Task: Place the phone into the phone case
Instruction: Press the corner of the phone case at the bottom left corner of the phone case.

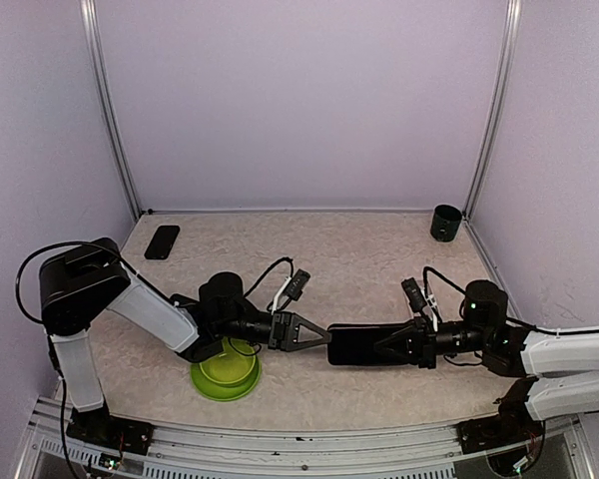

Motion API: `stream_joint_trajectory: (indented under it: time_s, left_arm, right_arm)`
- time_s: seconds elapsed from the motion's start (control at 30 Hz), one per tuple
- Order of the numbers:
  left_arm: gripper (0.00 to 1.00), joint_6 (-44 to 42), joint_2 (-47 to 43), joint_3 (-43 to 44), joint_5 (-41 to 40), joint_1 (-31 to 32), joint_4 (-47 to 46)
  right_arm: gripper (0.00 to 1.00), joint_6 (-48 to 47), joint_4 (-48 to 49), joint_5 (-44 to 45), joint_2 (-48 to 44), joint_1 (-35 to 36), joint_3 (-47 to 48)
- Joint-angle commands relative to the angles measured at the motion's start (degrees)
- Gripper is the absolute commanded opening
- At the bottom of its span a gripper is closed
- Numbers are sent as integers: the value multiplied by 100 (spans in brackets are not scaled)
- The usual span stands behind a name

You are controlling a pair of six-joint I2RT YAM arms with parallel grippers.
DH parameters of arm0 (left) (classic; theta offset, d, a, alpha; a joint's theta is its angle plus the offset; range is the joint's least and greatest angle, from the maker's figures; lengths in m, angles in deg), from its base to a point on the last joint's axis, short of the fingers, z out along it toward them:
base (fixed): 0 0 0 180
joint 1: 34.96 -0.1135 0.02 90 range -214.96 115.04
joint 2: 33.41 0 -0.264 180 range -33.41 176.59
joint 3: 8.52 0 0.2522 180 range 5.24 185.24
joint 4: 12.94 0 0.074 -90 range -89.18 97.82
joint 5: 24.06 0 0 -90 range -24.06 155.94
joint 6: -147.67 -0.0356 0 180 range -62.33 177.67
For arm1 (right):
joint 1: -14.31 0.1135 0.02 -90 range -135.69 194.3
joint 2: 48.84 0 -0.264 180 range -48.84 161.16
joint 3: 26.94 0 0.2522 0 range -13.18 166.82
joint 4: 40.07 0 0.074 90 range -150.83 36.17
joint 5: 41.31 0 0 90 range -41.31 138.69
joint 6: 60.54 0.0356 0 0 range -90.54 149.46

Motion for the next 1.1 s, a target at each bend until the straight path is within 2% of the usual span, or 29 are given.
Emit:
stream_joint_trajectory:
  time_s: [0.0, 0.27, 0.37, 0.47, 0.53, 0.77, 0.93, 1.07]
  left_arm:
    - [0, 265, 79, 438, -185, 168, -179]
    - [1, -852, -594, 408, -1073, 237, 1224]
    - [24, -867, -678, 399, -812, 218, 1184]
    - [33, -638, -611, 367, -504, 183, 851]
    - [35, -432, -554, 301, -305, 149, 506]
    - [33, 44, -322, 262, 169, 118, -266]
    - [22, 517, -134, 236, 396, 69, -931]
    - [6, 935, 59, 169, 496, 12, -1525]
  right_arm:
    - [7, -377, 710, -346, -83, 292, 123]
    - [6, -414, 599, -319, -97, 290, 177]
    - [6, -420, 645, -461, -174, 287, 169]
    - [6, -449, 652, -566, -300, 300, 177]
    - [6, -491, 633, -591, -391, 297, 169]
    - [4, -485, 742, -670, -447, 332, 95]
    - [4, -467, 783, -635, -480, 344, 47]
    - [4, -473, 776, -572, -523, 348, 24]
